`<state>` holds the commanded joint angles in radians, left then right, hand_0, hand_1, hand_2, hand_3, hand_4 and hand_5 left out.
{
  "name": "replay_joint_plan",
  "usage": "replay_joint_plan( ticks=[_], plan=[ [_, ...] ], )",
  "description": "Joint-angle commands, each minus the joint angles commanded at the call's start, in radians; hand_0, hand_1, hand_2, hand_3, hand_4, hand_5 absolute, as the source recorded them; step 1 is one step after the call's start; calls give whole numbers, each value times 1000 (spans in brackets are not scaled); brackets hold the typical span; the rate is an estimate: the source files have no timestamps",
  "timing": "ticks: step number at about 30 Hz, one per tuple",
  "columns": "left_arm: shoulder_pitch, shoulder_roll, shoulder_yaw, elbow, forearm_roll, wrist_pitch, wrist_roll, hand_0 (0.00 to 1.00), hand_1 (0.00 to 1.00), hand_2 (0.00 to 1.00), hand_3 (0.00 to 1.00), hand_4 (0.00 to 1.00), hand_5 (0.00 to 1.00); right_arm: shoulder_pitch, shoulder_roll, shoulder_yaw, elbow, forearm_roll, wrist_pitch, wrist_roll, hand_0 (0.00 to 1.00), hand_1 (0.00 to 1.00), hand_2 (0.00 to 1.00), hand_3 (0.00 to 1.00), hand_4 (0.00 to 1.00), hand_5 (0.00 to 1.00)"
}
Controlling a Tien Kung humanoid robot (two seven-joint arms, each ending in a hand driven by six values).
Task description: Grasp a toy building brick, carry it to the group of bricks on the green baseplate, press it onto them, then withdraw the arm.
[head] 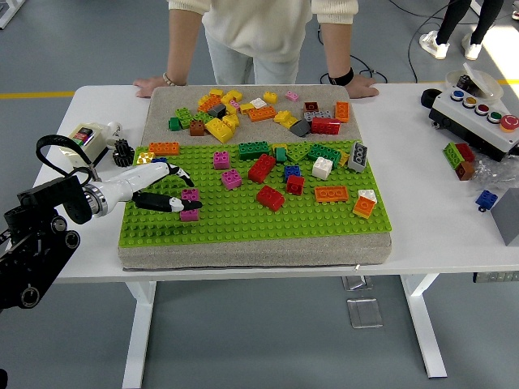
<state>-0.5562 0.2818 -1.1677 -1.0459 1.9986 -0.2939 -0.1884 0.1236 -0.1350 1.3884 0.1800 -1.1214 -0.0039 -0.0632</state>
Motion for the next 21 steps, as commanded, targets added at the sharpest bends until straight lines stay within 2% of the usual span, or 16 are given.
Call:
replay_joint_plan(
  ticks=[1,6,7,12,13,16,18,19,21],
  plan=[
    [-2,0,-4,-8,-8,7,-2,983,860,824,653,998,726,0,0,0,0,0,0,0,754,674,724,653,911,492],
    [-18,-5,-5,-18,-28,34,-5,983,860,824,653,998,726,2,0,-1,0,1,-1,1,754,674,724,653,911,492],
    [-21,-8,-2,-16,-29,38,-6,962,835,794,662,998,625,2,1,-1,0,2,-2,1,753,674,724,653,911,493],
    [-38,-28,24,2,-28,67,-15,962,835,794,662,998,625,2,1,-2,0,3,-1,-1,753,674,724,653,911,493],
    [-47,-36,35,13,-21,85,-19,846,768,744,684,998,395,3,1,-2,0,3,-2,-1,754,674,724,653,911,493],
    [-61,-47,50,32,-13,105,-25,846,768,744,684,998,395,3,0,-4,0,5,-2,-1,754,674,724,653,911,493],
    [-76,-59,67,53,-4,134,-33,846,768,744,684,998,395,5,1,-4,0,6,-2,-2,754,674,724,653,911,493],
    [-85,-65,74,67,-2,143,-37,754,706,684,721,998,201,5,1,-5,0,7,-3,-2,754,674,724,654,911,492],
    [-102,-77,85,93,1,152,-40,754,706,684,721,998,201,6,1,-6,0,8,-3,-3,754,674,724,654,911,492]
  ],
)
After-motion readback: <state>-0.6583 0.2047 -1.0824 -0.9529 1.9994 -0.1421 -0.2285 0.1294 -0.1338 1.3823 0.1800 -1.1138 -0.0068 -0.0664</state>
